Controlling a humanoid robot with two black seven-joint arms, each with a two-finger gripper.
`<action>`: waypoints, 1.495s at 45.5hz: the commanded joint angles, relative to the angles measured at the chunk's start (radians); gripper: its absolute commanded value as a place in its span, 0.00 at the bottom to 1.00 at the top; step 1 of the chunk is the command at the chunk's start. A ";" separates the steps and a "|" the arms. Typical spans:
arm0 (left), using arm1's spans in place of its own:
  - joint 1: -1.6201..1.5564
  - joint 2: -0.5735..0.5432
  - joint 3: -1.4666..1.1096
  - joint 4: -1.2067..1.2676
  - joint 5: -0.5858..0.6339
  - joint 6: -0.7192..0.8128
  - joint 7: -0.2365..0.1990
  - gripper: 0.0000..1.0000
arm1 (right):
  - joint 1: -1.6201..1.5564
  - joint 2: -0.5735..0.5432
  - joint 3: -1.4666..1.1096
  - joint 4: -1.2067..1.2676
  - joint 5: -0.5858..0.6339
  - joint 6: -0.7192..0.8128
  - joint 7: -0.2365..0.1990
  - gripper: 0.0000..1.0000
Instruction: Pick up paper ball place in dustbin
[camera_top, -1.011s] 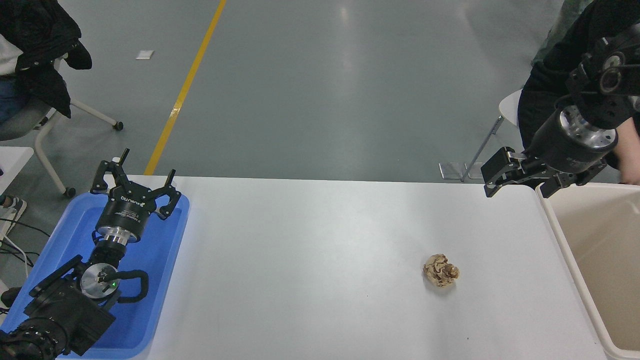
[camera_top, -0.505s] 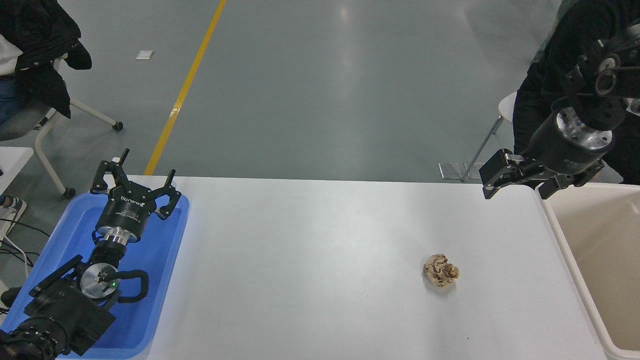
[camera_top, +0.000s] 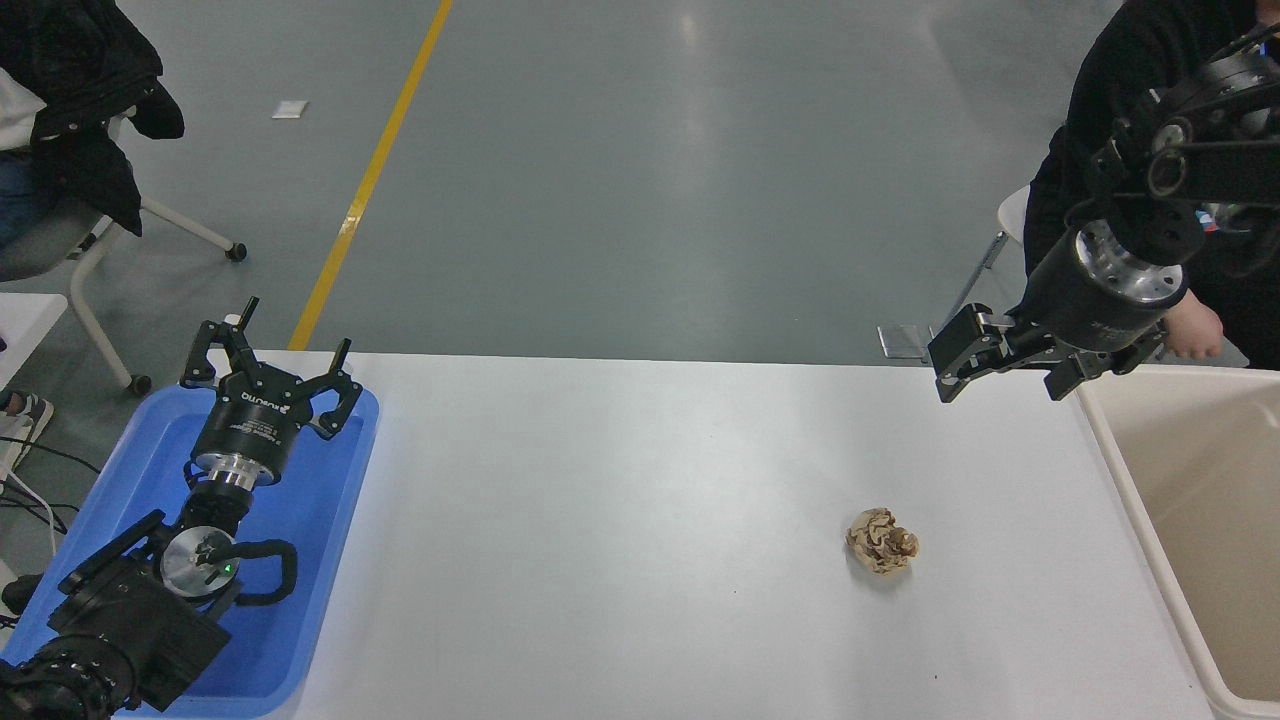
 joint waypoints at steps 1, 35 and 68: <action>-0.001 0.000 0.000 0.000 0.000 0.000 0.000 1.00 | 0.012 0.001 -0.006 -0.012 0.006 0.000 0.001 1.00; -0.001 0.000 0.000 0.000 0.000 0.000 0.000 1.00 | -0.069 0.017 0.026 -0.079 0.000 0.000 0.001 1.00; -0.001 0.000 0.000 0.000 0.000 0.000 0.002 1.00 | -0.546 0.190 0.123 -0.337 -0.014 -0.267 0.001 1.00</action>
